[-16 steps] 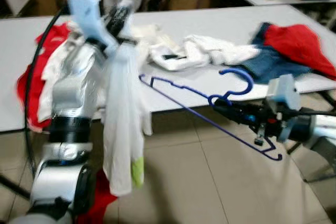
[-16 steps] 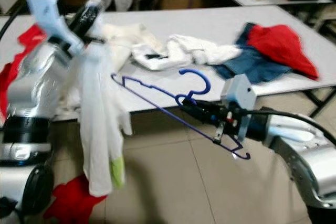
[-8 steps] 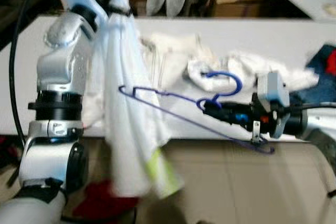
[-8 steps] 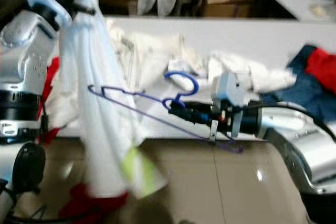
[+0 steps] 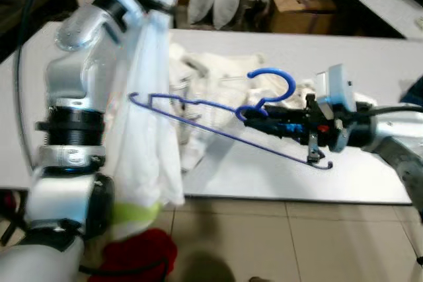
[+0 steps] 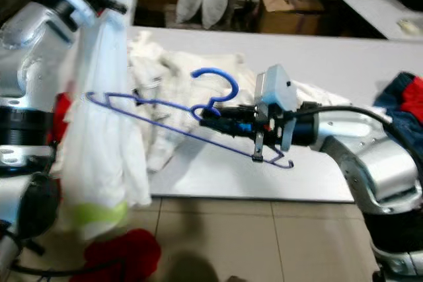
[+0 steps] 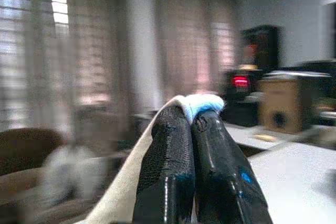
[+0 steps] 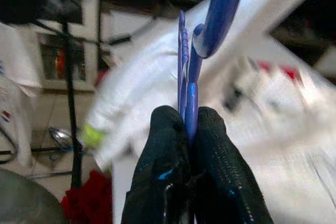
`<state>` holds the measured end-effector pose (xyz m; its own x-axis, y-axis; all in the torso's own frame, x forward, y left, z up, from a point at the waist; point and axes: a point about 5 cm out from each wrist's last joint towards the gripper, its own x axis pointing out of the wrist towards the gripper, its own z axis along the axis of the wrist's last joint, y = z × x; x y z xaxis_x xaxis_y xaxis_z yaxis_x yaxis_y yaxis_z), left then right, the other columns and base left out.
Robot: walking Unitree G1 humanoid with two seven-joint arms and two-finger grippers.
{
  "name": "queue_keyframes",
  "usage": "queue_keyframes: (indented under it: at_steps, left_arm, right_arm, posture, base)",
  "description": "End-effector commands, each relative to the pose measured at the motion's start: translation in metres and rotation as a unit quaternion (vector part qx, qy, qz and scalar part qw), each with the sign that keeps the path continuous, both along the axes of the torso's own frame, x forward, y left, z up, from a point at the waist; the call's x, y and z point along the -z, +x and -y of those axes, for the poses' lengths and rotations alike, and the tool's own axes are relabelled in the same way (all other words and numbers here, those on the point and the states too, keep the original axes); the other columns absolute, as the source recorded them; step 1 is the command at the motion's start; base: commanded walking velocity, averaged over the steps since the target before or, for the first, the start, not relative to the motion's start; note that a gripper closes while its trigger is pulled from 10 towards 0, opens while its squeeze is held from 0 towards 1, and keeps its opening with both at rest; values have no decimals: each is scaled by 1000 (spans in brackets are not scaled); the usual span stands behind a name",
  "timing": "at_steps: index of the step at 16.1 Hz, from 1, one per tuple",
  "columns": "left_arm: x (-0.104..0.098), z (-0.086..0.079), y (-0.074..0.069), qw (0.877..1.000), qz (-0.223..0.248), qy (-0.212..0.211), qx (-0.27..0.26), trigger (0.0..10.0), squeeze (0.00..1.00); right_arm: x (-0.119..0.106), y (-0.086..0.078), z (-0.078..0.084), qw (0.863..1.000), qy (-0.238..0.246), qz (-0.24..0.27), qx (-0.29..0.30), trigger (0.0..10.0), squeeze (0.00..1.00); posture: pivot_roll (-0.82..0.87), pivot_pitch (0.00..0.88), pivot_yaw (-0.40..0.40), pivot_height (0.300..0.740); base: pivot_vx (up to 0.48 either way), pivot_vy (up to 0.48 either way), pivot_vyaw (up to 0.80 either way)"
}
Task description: Hang hanger
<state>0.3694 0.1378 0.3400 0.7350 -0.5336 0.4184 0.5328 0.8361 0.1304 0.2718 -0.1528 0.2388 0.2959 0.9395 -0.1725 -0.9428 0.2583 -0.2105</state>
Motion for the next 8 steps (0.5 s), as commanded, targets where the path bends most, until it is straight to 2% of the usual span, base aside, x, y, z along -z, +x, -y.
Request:
queue_keyframes:
  at_steps: [1,4,6,8]
  left_arm:
    - [-22,0,-10,999,31,-10,26,10000,0]
    - [-29,3,-15,997,35,-24,60,10000,0]
    - [-41,13,-27,990,50,-34,130,10000,0]
    - [-52,18,-38,982,67,-45,171,10000,0]
  right_arm:
    - [-8,7,-7,1000,0,27,-4,10000,0]
    - [-11,25,-13,999,7,38,14,10000,0]
    - [-20,64,-19,992,18,75,98,10000,0]
    - [-30,92,-18,980,18,105,166,10000,0]
  posture:
    - [-118,0,-19,740]
    - [-115,0,-23,740]
    - [-116,0,-17,740]
    - [-117,0,-13,740]
  base:
    - [0,0,0]
    - [0,0,0]
    - [0,0,0]
    - [0,0,0]
